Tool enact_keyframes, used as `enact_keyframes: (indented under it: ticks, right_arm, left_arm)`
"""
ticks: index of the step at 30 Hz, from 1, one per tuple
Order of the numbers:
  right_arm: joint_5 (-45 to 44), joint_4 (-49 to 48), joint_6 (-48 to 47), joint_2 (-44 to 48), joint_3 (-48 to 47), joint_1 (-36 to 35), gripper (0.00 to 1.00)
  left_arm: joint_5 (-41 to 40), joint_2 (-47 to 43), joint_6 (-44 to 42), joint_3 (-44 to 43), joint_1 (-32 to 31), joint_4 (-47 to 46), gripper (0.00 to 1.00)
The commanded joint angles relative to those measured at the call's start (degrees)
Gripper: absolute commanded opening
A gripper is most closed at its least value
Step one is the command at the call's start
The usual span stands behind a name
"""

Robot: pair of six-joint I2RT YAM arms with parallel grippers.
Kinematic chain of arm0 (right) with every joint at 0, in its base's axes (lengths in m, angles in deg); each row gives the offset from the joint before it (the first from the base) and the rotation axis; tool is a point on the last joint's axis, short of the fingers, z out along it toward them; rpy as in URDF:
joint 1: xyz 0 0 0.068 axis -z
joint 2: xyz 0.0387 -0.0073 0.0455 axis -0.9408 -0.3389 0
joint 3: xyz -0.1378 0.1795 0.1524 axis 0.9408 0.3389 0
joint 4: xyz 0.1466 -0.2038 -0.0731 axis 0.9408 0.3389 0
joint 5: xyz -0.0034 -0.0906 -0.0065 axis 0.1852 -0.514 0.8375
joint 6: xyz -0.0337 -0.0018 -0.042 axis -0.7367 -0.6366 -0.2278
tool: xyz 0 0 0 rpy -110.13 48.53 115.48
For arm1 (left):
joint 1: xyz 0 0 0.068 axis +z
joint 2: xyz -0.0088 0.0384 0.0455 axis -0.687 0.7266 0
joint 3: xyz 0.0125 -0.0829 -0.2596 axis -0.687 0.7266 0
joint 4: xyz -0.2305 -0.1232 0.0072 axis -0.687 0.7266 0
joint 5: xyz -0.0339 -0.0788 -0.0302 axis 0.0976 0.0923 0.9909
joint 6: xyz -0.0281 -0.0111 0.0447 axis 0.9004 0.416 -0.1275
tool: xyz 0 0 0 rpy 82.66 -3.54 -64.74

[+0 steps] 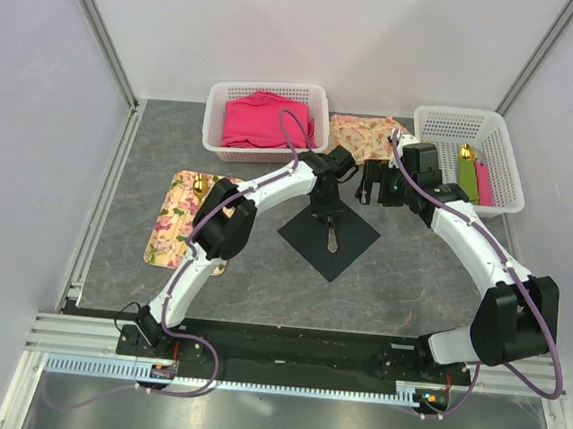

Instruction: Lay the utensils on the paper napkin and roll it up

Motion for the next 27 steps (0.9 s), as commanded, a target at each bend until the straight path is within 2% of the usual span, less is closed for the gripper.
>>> enact_keyframes:
  ticks: [1,10,12,18,22,23,25,27]
  right_arm:
    - [0.1,-0.6,-0.2,-0.2,-1.6,0.3,0.98]
    - [0.3,-0.5,-0.2,0.5,-1.8,0.3,0.98]
    - [0.2,-0.3,-0.4,0.7,-2.2,0.4,0.98]
    - [0.1,0.5,-0.7,1.4,-4.3,0.4,0.98]
    - [1.8,0.5,-0.6,3.6,-4.5,0.3,0.98]
    - [2.5,0.4,-0.6,4.0,-4.4,0.4,0.98]
    - [5.3,0.3,-1.2,5.4,-4.0,0.4,0.98]
    - [6.4,0.2,-1.7,6.6,-3.5,0.4,0.98]
  left_arm:
    - [-0.7,0.7,-0.8,-2.1,0.0,-1.0,0.24]
    - [-1.4,-3.4,-3.5,-3.1,0.3,-0.9,0.44]
    - [-1.4,-6.3,-4.7,-4.0,0.3,-0.7,0.46]
    - [-5.6,-18.7,-14.1,-2.5,1.0,-0.5,0.63]
    - [-1.8,-29.8,-21.4,7.9,4.6,-1.5,0.65]
    - [0.3,-32.9,-23.3,14.5,6.9,-4.0,0.65]
    - [4.9,-41.4,-28.9,21.3,9.8,-6.2,0.68]
    - [7.5,-46.1,-33.6,29.3,14.2,-7.4,0.71]
